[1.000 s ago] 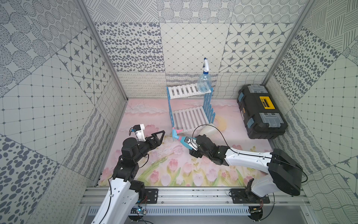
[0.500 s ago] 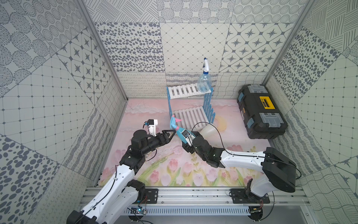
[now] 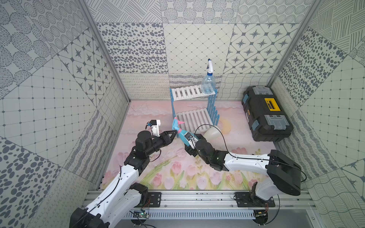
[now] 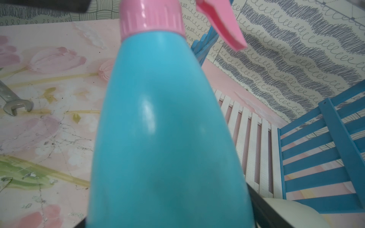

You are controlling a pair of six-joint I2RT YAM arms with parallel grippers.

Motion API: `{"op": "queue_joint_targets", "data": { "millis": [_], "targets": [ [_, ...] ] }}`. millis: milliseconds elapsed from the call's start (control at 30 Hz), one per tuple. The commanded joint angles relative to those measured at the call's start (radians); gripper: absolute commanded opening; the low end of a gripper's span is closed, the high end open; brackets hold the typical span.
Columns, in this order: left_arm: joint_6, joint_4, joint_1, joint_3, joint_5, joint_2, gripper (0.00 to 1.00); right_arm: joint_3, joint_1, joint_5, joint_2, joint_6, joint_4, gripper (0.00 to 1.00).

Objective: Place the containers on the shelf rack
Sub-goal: 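Pick up a container from the center of the board.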

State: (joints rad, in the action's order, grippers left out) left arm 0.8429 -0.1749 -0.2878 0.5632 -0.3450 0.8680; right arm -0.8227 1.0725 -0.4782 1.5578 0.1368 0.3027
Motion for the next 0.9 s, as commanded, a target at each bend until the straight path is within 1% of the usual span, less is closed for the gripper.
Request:
{"op": "queue_joint_targets", "data": {
  "millis": [0,133,333,500,700,867],
  "targets": [
    [-0.036,-0.083,-0.011,0.009,0.055,0.005,0.33,-0.026,0.008,0.005,0.009,-0.019,0.043,0.79],
    [-0.04,-0.094,-0.011,0.01,0.065,0.012,0.31,-0.025,0.008,0.02,0.007,-0.014,0.043,0.79],
    [-0.052,-0.108,-0.01,0.015,0.079,0.022,0.32,-0.02,0.01,0.031,0.005,-0.009,0.042,0.79],
    [-0.059,-0.115,-0.009,0.016,0.083,0.024,0.27,-0.021,0.012,0.032,0.009,-0.009,0.035,0.79],
    [-0.07,-0.117,-0.01,0.016,0.083,0.022,0.17,-0.02,0.013,0.036,0.012,-0.009,0.029,0.79],
    [-0.081,-0.115,-0.01,0.017,0.075,0.022,0.01,-0.023,0.014,0.03,0.017,-0.013,0.021,0.79]
  ]
}}
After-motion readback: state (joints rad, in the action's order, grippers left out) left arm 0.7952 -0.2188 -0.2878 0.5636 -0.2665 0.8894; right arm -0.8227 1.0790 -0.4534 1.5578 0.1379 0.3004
